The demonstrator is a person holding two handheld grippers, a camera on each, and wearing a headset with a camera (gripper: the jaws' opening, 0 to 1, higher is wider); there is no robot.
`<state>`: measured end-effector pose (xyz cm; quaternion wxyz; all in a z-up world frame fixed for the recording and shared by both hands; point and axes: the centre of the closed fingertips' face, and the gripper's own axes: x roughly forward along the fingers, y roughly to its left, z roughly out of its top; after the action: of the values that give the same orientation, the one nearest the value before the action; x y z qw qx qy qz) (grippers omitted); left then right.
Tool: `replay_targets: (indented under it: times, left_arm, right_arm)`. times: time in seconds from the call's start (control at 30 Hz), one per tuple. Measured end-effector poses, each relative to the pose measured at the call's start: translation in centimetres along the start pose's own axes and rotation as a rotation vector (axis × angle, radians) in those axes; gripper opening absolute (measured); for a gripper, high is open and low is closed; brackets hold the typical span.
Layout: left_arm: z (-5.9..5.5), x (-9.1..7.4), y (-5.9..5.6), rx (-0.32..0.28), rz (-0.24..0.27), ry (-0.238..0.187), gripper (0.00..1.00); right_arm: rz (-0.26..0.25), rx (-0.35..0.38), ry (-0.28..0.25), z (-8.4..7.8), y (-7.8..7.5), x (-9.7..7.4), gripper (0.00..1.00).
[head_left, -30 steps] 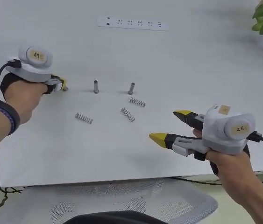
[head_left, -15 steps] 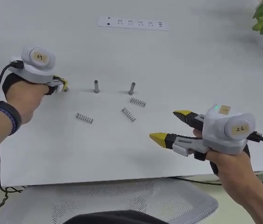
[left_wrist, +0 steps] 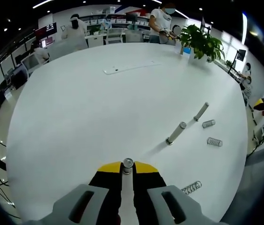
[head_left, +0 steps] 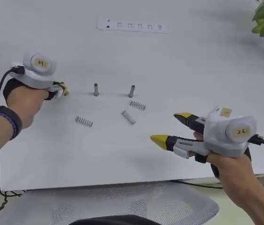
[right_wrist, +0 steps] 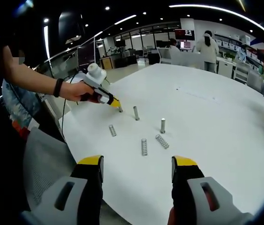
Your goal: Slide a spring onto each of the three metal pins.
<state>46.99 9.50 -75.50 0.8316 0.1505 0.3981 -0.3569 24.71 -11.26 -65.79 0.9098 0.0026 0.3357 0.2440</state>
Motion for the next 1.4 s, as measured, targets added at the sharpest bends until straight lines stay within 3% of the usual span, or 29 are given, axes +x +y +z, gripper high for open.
replay_targets:
  times: [0.17,0.6,0.8,1.07,1.4]
  left_arm:
    - [-0.4,0.1,0.0,0.019,0.0,0.013,0.01]
    - [-1.3,-0.2,0.1,-0.034,-0.02,0.03,0.11]
    - [-2.0,-0.8,0.3,-0.017,-0.021,0.04,0.16]
    - [-3.8,-2.0,0.8,-0.016,-0.017,0.059,0.17]
    - [-5.6,-3.7,0.4,-0.05,-0.015,0.057,0.18]
  right_arm:
    - [0.0,0.0,0.0,0.0,0.0,0.0,0.57]
    - [0.0,-0.001,-0.002,0.1,-0.1,0.1,0.57]
    - [0.001,0.001,-0.005,0.0,0.0,0.0,0.57]
    - [0.008,-0.003,-0.006,0.0,0.1,0.1,0.57]
    - [0.027,-0.011,-0.001,0.0,0.6,0.7,0.57]
